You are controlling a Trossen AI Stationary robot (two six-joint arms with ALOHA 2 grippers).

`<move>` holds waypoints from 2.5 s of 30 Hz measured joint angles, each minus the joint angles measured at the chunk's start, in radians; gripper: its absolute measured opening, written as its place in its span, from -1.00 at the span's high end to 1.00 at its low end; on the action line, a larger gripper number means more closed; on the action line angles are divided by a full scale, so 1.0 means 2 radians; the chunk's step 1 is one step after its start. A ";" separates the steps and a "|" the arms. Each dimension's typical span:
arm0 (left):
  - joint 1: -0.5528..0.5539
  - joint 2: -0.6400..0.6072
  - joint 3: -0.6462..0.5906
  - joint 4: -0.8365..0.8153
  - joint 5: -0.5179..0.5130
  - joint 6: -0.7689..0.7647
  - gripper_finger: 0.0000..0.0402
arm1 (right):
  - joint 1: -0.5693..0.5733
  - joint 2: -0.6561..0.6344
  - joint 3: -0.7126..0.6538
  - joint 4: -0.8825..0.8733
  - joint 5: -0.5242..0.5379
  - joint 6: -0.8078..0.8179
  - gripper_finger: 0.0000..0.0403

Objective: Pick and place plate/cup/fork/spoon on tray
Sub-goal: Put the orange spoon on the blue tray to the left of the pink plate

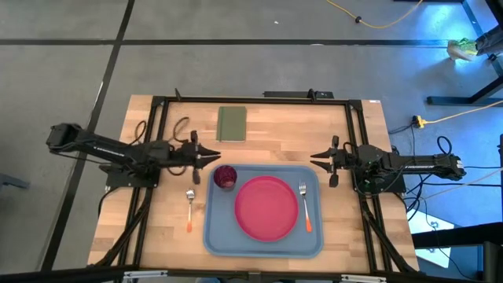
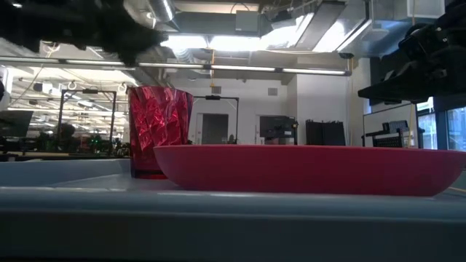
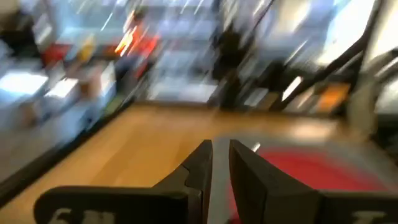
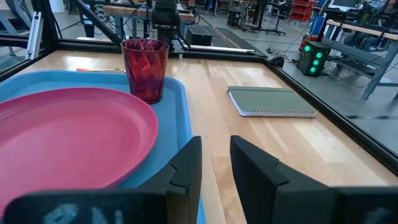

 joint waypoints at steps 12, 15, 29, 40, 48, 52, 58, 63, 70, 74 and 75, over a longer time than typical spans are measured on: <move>-0.054 0.012 0.229 -0.446 -0.060 -0.035 0.77 | 0.000 0.000 0.000 0.000 0.000 0.000 0.55; -0.068 0.014 0.259 -0.542 -0.067 -0.089 0.77 | 0.000 0.000 0.000 0.000 0.000 0.000 0.55; -0.154 0.066 0.244 -0.695 -0.050 -0.568 0.77 | 0.000 0.000 0.000 0.000 0.000 0.000 0.55; -0.238 0.136 0.276 -0.725 -0.001 -0.783 0.77 | 0.000 0.000 0.000 0.000 0.000 0.000 0.55; -0.287 0.230 0.340 -0.754 0.049 -0.906 0.77 | 0.000 0.000 0.000 0.000 0.000 0.000 0.55; -0.299 0.279 0.375 -0.815 0.049 -0.977 0.77 | 0.000 0.000 0.000 0.000 0.000 0.000 0.55; -0.301 0.342 0.385 -0.831 0.044 -1.034 0.77 | 0.000 0.000 0.000 0.000 0.000 0.000 0.55; -0.302 0.377 0.385 -0.825 0.042 -1.057 0.77 | 0.000 0.000 0.000 0.000 0.000 0.000 0.55; -0.321 0.383 0.385 -0.813 -0.017 -1.089 0.77 | 0.000 0.000 0.000 0.000 0.000 0.000 0.55; -0.328 0.383 0.385 -0.806 -0.033 -1.093 0.77 | 0.000 0.000 0.000 0.000 0.000 0.000 0.55; -0.329 0.383 0.385 -0.804 -0.036 -1.091 0.77 | 0.000 0.000 0.000 0.000 0.000 0.000 0.55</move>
